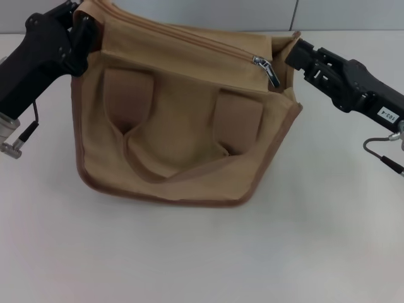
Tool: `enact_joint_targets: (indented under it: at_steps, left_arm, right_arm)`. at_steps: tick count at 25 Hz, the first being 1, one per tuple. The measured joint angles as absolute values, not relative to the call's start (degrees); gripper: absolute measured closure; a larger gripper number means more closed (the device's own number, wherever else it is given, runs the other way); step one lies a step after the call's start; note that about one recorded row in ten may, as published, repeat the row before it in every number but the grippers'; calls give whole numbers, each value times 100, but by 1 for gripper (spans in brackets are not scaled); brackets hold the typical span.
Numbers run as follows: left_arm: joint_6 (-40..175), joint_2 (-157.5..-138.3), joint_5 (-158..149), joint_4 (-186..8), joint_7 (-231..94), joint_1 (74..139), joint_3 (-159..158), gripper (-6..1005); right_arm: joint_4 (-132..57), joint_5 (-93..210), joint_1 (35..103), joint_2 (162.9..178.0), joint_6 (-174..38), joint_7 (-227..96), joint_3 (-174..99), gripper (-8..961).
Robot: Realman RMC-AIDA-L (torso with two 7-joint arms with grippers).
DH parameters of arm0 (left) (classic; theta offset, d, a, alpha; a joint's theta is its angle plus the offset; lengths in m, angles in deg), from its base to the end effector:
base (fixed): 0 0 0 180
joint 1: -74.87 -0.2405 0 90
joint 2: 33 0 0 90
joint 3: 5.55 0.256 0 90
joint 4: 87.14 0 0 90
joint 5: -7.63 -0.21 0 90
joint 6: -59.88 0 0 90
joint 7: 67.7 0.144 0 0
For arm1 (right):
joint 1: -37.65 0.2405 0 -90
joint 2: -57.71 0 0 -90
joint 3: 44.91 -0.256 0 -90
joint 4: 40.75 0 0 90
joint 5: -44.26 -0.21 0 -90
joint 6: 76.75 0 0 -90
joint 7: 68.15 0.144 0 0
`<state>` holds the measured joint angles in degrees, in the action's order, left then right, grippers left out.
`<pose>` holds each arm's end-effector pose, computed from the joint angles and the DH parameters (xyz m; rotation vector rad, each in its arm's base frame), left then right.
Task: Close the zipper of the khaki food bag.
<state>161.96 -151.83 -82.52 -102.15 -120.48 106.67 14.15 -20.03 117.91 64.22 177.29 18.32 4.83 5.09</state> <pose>-0.2403 0.3233 0.0298 -2.0793 -0.3236 -1.4636 0.2391 0.3106 -0.0015 -2.3019 0.7569 1.4939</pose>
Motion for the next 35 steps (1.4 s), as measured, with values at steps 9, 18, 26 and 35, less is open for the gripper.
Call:
enact_joint_targets:
  at_steps: [9, 18, 26, 35]
  left_arm:
    - [16147, -15205, -8262, -10140, -11382, 10310, 1965, 951]
    - [16701, -15177, -7050, -9911, -11073, 9603, 1728, 752]
    - [17121, -15141, -6453, -10015, -11057, 8903, 1716, 414]
    - [17194, -15085, -6331, -10394, -11207, 7967, 2036, 217]
  right_arm:
    - [-2223, 11725, 6352, 17728, 1837, -222, 516, 466]
    - [-2437, 11725, 6349, 17734, 2138, -920, 503, 136]
    - [-2449, 11729, 6349, 17732, 2281, -991, 542, 104]
    - [-2705, 11872, 6345, 17720, 2883, -1793, 665, 104]
